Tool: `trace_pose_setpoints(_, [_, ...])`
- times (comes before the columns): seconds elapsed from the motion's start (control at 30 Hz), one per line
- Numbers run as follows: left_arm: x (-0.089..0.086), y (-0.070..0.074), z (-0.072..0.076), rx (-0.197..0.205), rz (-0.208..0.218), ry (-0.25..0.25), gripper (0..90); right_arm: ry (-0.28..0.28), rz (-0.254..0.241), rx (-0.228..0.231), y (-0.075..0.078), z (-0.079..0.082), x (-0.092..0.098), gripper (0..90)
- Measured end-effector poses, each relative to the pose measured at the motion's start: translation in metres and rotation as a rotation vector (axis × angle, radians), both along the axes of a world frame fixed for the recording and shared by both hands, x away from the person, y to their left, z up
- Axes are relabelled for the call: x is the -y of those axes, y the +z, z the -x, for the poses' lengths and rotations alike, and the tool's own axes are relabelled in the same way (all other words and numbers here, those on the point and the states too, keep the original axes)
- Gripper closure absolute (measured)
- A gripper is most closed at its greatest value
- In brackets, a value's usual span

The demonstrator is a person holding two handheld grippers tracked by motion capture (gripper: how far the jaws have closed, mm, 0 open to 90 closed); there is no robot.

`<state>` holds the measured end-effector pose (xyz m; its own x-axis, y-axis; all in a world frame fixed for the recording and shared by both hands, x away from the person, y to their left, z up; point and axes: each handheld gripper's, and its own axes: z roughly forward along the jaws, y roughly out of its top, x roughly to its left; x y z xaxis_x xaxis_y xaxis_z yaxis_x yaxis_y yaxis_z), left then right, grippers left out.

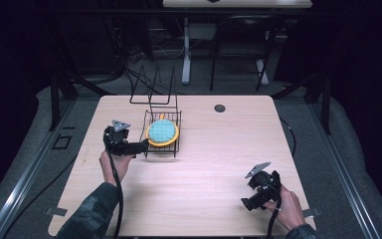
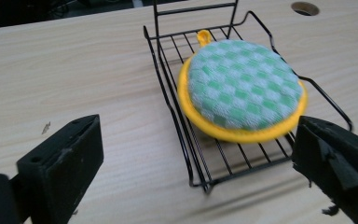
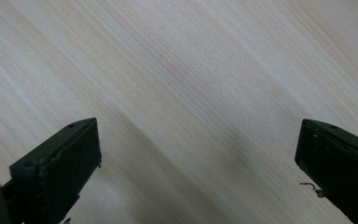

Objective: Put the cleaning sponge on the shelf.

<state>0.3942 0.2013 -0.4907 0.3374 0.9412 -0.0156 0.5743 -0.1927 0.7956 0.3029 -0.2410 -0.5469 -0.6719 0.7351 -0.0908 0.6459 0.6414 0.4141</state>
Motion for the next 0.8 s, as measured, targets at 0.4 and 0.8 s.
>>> trace_pose_setpoints(0.4, [-0.01,0.01,0.052,0.004,-0.012,-0.071,0.1,0.001,0.009,-0.004,0.0,0.0,-0.001,0.0])
trace_pose_setpoints(0.8, [-0.023,-0.007,0.089,-0.049,-0.052,-0.094,0.1,0.007,0.011,-0.002,-0.001,0.0,0.0,0.6])
